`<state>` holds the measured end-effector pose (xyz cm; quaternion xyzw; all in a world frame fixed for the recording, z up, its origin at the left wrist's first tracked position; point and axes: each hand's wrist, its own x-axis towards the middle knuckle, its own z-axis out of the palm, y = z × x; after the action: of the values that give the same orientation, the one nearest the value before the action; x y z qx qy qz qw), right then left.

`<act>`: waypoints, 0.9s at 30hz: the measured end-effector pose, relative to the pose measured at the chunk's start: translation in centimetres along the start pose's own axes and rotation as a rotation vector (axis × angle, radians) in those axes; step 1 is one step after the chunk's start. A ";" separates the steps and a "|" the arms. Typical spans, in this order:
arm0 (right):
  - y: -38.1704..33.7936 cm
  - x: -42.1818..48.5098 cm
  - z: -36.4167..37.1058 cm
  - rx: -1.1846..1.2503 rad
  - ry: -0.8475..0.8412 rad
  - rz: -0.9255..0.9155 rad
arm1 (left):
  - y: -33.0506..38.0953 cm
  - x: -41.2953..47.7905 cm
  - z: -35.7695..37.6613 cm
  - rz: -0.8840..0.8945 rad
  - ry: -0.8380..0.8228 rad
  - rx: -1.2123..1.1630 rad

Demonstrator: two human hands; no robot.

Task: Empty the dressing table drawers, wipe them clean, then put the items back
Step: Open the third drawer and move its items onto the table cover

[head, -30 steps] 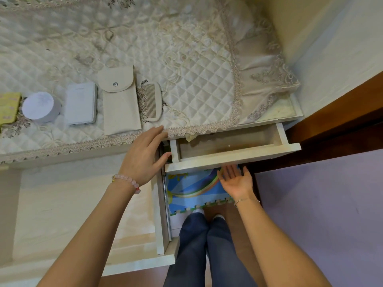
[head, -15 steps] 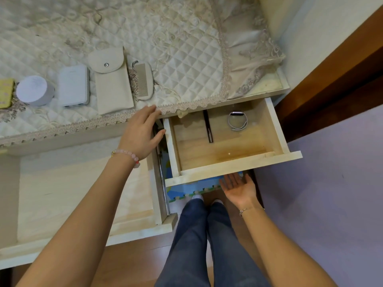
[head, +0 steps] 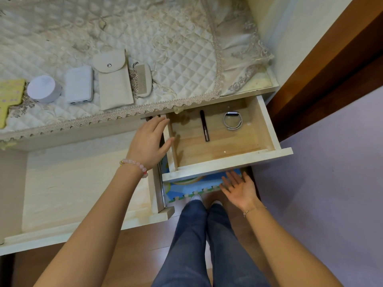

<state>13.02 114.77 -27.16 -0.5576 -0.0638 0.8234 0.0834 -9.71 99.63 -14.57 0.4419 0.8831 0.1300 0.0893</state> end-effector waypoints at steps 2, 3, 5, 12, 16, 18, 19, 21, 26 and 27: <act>-0.3 -0.7 -0.7 -0.075 0.012 -0.037 | 0.7 -0.4 -0.2 0.022 0.011 0.001; -0.4 -1.3 -1.1 -0.128 0.023 -0.075 | 1.1 -0.6 -0.3 0.030 0.018 0.000; -1.0 -3.0 -1.7 -0.301 0.063 -0.194 | 1.8 -1.0 -0.6 0.032 0.034 -0.012; -5.9 -9.3 -0.5 -0.816 0.174 -0.862 | 3.6 -2.0 -1.5 0.036 0.084 -0.030; -7.8 -11.2 2.0 -1.108 0.136 -1.089 | 4.1 -2.3 -1.6 0.025 0.113 -0.026; -8.1 -11.4 3.2 -1.278 0.130 -1.174 | 4.3 -2.3 -1.6 0.029 0.120 -0.025; -8.1 -11.4 3.8 -1.365 0.125 -1.220 | 4.4 -2.3 -1.6 0.031 0.123 -0.025; -7.9 -11.3 5.1 -1.505 0.102 -1.279 | 4.4 -2.2 -1.6 0.031 0.131 -0.028; -7.4 -10.8 7.4 -1.683 0.088 -1.317 | 4.1 -2.0 -1.5 0.033 0.144 -0.046; -7.4 -10.6 7.6 -1.711 0.094 -1.322 | 4.0 -1.9 -1.4 0.035 0.146 -0.054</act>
<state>10.32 119.70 -13.23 -0.3172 -0.9022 0.2758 0.0965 -5.94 100.23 -11.96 0.4439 0.8756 0.1874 0.0342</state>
